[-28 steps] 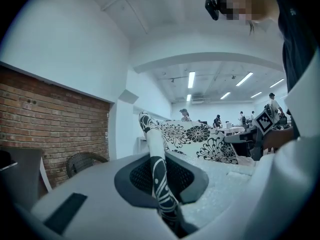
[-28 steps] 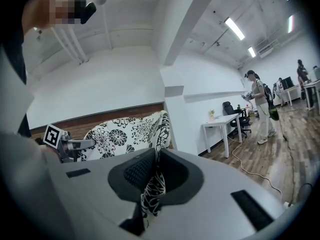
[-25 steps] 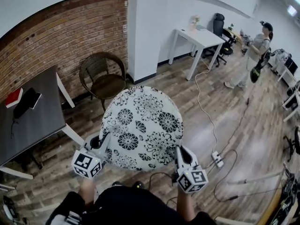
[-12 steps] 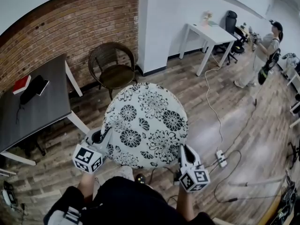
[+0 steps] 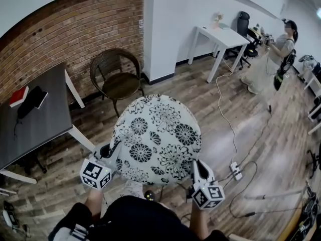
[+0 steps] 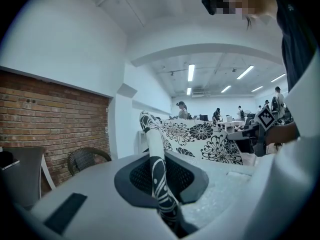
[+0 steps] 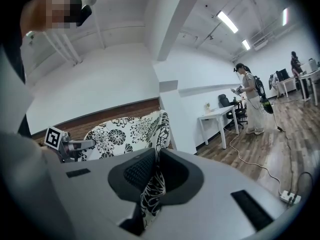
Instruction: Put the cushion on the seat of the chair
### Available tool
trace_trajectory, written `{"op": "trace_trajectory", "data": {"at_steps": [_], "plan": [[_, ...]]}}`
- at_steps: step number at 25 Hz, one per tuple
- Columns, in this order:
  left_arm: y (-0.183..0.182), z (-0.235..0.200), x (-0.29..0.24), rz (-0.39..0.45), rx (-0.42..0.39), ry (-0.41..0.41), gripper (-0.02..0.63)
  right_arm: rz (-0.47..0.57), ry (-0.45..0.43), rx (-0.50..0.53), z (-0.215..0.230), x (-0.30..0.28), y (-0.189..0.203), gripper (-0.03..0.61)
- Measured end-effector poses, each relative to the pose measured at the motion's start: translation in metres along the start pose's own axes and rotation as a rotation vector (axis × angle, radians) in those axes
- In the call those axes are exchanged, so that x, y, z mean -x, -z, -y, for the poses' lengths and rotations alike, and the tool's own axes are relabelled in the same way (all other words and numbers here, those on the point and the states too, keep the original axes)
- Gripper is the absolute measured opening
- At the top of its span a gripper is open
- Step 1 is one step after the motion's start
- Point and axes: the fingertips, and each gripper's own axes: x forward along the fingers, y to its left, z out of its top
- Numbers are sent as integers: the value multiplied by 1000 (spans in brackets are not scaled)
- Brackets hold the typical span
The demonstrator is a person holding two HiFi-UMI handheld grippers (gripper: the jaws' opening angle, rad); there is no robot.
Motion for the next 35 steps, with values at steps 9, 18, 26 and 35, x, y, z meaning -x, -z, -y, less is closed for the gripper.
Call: {"op": "trace_trajectory", "data": {"at_steps": [9, 18, 26, 35], "plan": [[7, -7, -22, -6, 2, 36, 12, 9, 27, 16, 2, -10, -2, 28], [8, -35, -49, -14, -15, 57, 12, 4, 49, 14, -1, -41, -4, 28], [-14, -120, -109, -3, 21, 100, 12, -12, 86, 37, -18, -134, -41, 28], [15, -134, -133, 8, 47, 75, 12, -5, 58, 53, -3, -166, -28, 28]]}}
